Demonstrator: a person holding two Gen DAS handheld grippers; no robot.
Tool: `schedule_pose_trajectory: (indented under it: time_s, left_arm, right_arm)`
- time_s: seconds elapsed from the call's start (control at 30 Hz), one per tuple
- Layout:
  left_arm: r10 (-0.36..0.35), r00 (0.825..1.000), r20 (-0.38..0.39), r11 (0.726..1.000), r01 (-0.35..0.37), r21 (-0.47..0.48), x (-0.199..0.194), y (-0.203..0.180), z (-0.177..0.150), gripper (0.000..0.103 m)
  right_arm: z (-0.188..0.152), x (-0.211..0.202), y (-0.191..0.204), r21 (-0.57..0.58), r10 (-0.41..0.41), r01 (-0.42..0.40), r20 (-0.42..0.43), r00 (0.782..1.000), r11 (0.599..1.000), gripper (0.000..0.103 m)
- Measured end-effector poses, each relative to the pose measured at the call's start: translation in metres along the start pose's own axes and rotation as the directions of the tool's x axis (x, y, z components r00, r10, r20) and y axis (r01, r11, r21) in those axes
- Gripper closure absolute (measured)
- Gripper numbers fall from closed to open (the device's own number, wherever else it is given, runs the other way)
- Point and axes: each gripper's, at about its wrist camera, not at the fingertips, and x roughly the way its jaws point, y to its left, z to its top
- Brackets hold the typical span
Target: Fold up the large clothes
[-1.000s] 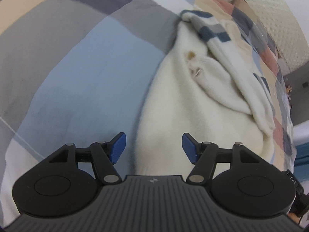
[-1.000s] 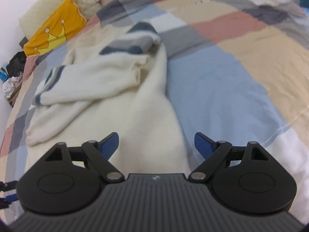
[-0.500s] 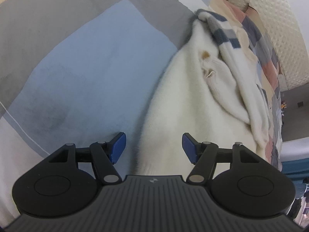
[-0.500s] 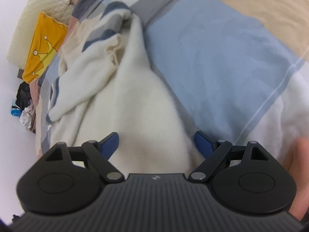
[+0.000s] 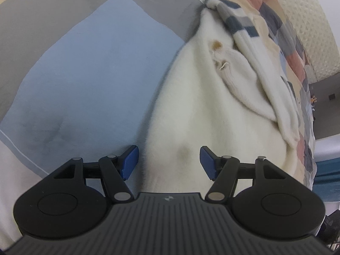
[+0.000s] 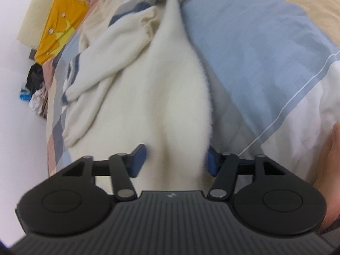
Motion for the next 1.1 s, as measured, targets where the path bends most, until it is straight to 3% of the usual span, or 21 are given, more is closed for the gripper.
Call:
schedule_pose_trajectory:
  time_s: [0.1, 0.2, 0.37, 0.47, 0.6, 0.63, 0.7, 0.77, 0.8, 0.83, 0.87, 1.0, 1.1]
  left_arm:
    - [-0.002, 1.000, -0.004, 1.000, 0.002, 0.002, 0.001, 0.001, 0.000, 0.035]
    - [0.002, 1.000, -0.021, 1.000, -0.001, 0.015, 0.003, -0.001, -0.001, 0.035]
    - [0.076, 0.996, -0.042, 0.993, -0.072, 0.095, 0.013, -0.014, -0.003, 0.035]
    - [0.126, 0.991, -0.047, 0.980, -0.117, 0.164, 0.020, -0.025, -0.007, 0.035]
    - [0.201, 0.979, -0.014, 0.945, -0.190, 0.266, 0.025, -0.043, -0.019, 0.035]
    - [0.216, 0.976, -0.010, 0.934, -0.203, 0.295, 0.028, -0.047, -0.022, 0.035]
    - [0.231, 0.973, -0.001, 0.921, -0.219, 0.321, 0.029, -0.051, -0.025, 0.038]
    - [0.233, 0.972, 0.005, 0.921, -0.222, 0.318, 0.027, -0.051, -0.025, 0.057]
    - [0.224, 0.975, 0.007, 0.928, -0.215, 0.305, 0.023, -0.050, -0.024, 0.064]
    - [0.207, 0.978, 0.005, 0.939, -0.200, 0.281, 0.019, -0.047, -0.022, 0.080]
    - [0.174, 0.985, 0.001, 0.956, -0.169, 0.240, 0.014, -0.043, -0.020, 0.086]
    - [0.013, 0.999, 0.040, 0.990, -0.018, 0.136, -0.015, -0.026, -0.009, 0.091]
    - [-0.102, 0.991, 0.085, 0.993, 0.097, 0.063, -0.041, -0.018, -0.005, 0.094]
  right_arm:
    - [-0.004, -0.004, 0.002, -0.023, -0.004, 0.004, -0.005, 1.000, 1.000, 0.063]
    - [-0.009, -0.003, 0.005, -0.046, -0.019, 0.019, -0.008, 1.000, 0.999, 0.063]
    - [-0.021, 0.015, 0.016, -0.134, -0.133, 0.127, -0.037, 0.990, 0.983, 0.063]
    - [-0.031, 0.020, 0.023, -0.185, -0.180, 0.174, -0.016, 0.984, 0.967, 0.063]
    - [-0.029, 0.019, 0.019, -0.147, -0.141, 0.135, -0.033, 0.989, 0.980, 0.064]
    - [-0.030, 0.019, 0.021, -0.157, -0.130, 0.122, -0.037, 0.991, 0.980, 0.070]
    - [-0.031, 0.016, 0.023, -0.175, -0.111, 0.102, -0.041, 0.993, 0.979, 0.077]
    - [-0.032, 0.011, 0.024, -0.181, -0.086, 0.076, -0.047, 0.995, 0.981, 0.083]
    - [-0.031, 0.008, 0.024, -0.172, -0.071, 0.062, -0.046, 0.996, 0.983, 0.085]
    - [-0.029, 0.003, 0.022, -0.156, -0.049, 0.041, -0.044, 0.998, 0.987, 0.086]
    - [-0.027, 0.000, 0.022, -0.140, -0.032, 0.025, -0.043, 0.999, 0.990, 0.087]
    - [-0.017, -0.030, 0.012, -0.081, 0.063, -0.064, -0.018, 0.998, 0.995, 0.089]
    - [-0.009, -0.055, 0.011, -0.081, 0.124, -0.122, 0.021, 0.992, 0.989, 0.089]
